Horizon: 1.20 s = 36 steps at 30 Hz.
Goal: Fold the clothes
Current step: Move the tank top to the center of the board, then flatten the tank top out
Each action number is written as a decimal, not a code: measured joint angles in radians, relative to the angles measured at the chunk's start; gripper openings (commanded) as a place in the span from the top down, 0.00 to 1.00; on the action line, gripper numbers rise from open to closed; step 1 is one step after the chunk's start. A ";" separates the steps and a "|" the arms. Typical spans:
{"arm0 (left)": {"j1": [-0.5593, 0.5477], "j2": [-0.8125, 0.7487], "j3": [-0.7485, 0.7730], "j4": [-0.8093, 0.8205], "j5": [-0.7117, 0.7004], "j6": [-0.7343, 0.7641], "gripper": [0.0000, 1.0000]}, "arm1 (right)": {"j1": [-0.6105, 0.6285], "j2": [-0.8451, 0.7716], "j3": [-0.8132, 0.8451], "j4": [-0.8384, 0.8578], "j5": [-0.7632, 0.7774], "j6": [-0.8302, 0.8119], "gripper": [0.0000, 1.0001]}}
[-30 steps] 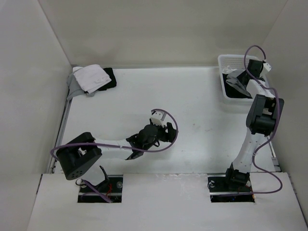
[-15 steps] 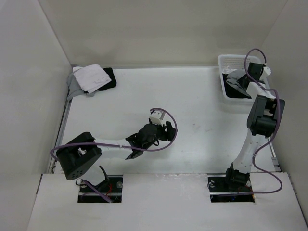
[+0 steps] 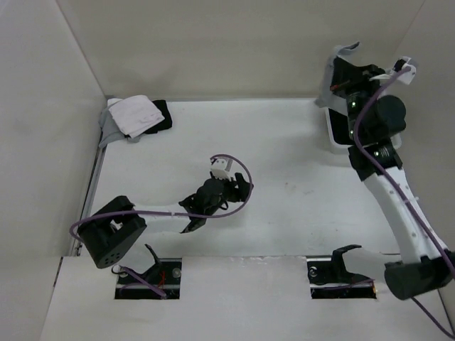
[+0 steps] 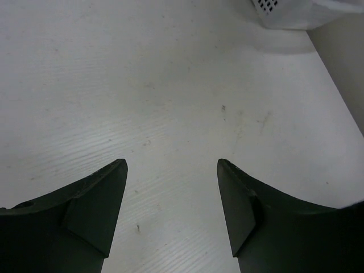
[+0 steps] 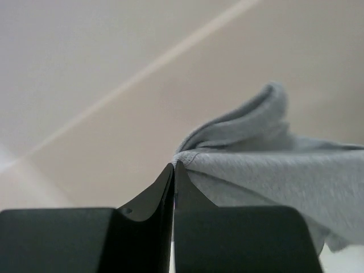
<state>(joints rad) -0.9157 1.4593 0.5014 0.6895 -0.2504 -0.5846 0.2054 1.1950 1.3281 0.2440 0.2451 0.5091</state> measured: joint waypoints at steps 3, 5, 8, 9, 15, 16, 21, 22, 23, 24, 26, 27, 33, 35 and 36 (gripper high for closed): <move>0.083 -0.092 -0.038 -0.027 -0.006 -0.035 0.37 | 0.259 -0.148 -0.050 0.039 0.007 -0.073 0.94; 0.151 -0.184 -0.056 -0.054 -0.015 -0.060 0.35 | 0.417 -0.237 -0.137 0.057 0.030 -0.104 0.90; 0.276 -0.339 -0.069 -0.120 -0.023 -0.104 0.33 | 0.613 -0.335 -0.312 0.097 0.114 -0.108 0.86; 0.343 -0.419 -0.078 -0.158 -0.027 -0.126 0.33 | 0.682 -0.347 -0.408 0.101 0.152 -0.089 0.82; 0.520 -0.657 -0.125 -0.346 -0.074 -0.202 0.31 | 0.851 -0.201 -0.787 -0.086 0.160 0.128 0.42; 0.526 -0.666 -0.130 -0.381 -0.079 -0.206 0.31 | 0.855 -0.199 -0.809 -0.115 0.148 0.145 0.41; 0.499 -0.613 -0.146 -0.524 -0.105 -0.204 0.32 | 0.799 -0.315 -0.859 -0.213 0.108 0.229 0.70; 0.484 -0.587 -0.145 -0.528 -0.110 -0.199 0.32 | 0.750 -0.335 -0.859 -0.213 0.102 0.244 0.81; 0.457 -0.541 -0.138 -0.533 -0.114 -0.192 0.33 | 0.684 -0.340 -0.859 -0.211 0.100 0.258 0.89; 0.425 -0.481 -0.126 -0.539 -0.117 -0.181 0.33 | 0.637 -0.336 -0.859 -0.210 0.102 0.262 0.91; 0.325 -0.299 -0.071 -0.554 -0.126 -0.140 0.32 | 0.536 -0.293 -0.859 -0.214 0.109 0.277 0.84; 0.298 -0.238 -0.042 -0.553 -0.127 -0.125 0.32 | 0.462 -0.225 -0.858 -0.216 0.107 0.275 0.70; 0.200 0.096 0.265 -0.504 -0.159 0.000 0.31 | 0.192 0.071 -0.765 -0.226 0.103 0.240 0.54; 0.195 0.222 0.410 -0.478 -0.156 0.055 0.30 | 0.151 0.146 -0.709 -0.221 0.102 0.230 0.53; 0.197 0.275 0.468 -0.471 -0.156 0.076 0.30 | 0.139 0.174 -0.688 -0.216 0.102 0.226 0.53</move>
<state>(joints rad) -0.7185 1.7340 0.9699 0.2188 -0.4061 -0.5087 0.3447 1.3685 0.6403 0.0284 0.3470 0.7349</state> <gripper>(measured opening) 0.695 0.458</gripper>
